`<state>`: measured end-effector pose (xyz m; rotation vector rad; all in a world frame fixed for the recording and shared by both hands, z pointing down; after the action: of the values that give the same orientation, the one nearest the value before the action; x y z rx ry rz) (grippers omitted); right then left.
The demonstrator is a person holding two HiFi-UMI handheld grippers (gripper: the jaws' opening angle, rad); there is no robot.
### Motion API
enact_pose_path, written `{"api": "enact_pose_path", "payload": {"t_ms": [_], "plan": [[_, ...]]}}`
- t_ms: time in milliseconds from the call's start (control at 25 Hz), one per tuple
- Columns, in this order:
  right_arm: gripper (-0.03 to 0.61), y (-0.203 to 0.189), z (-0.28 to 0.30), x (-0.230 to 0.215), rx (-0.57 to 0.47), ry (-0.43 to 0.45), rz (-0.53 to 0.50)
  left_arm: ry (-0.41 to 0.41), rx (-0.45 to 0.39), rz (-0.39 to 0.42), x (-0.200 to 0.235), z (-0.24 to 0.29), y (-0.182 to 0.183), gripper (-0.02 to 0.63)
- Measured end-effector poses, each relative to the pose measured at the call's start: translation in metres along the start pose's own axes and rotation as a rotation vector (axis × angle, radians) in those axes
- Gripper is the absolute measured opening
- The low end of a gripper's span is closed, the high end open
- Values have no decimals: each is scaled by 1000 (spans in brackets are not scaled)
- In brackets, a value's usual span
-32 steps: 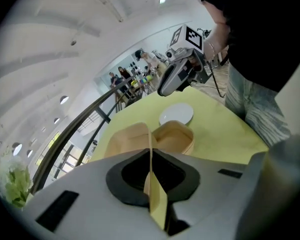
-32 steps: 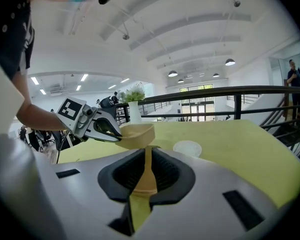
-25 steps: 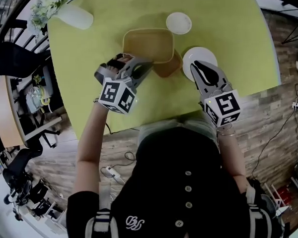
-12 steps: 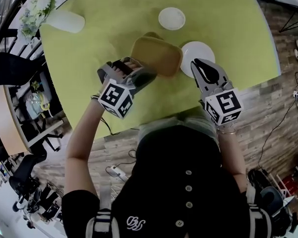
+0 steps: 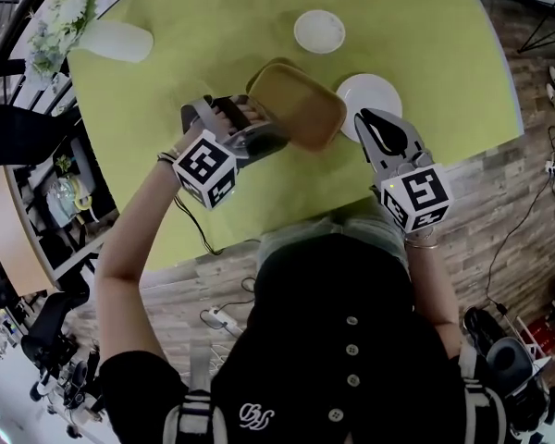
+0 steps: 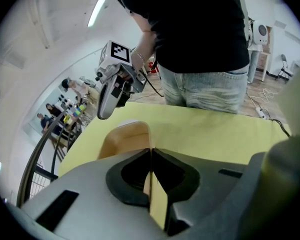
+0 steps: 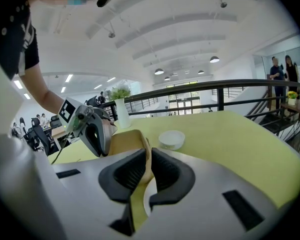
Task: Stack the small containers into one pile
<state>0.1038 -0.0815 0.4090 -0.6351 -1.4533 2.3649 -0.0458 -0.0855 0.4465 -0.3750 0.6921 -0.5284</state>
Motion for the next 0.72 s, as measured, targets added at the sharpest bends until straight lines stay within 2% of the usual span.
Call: {"api": "enact_pose_path", "payload": {"t_ms": [280,560,720], "plan": [[35,-5,0,-4,15,-30,15,-82,5,86,5,-1,-24,32],[34,-8,7,-4,24,-37,24,-113,9,26,-2,6,-35,45],[34,-9,9,-3,30,-30,22,-131,12,-33,-8,9,-29,205]]}}
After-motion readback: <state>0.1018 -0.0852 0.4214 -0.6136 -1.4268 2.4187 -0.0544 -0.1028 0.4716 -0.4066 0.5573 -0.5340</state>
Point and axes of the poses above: the fingertips, and each gripper's own axes: z forward along the fingers, x to its left, y out of its top, the point moved 3 cm from there along -z, backward along the fingers, and after that the axes turned 7 degrees about y, right-handed, at the moved point
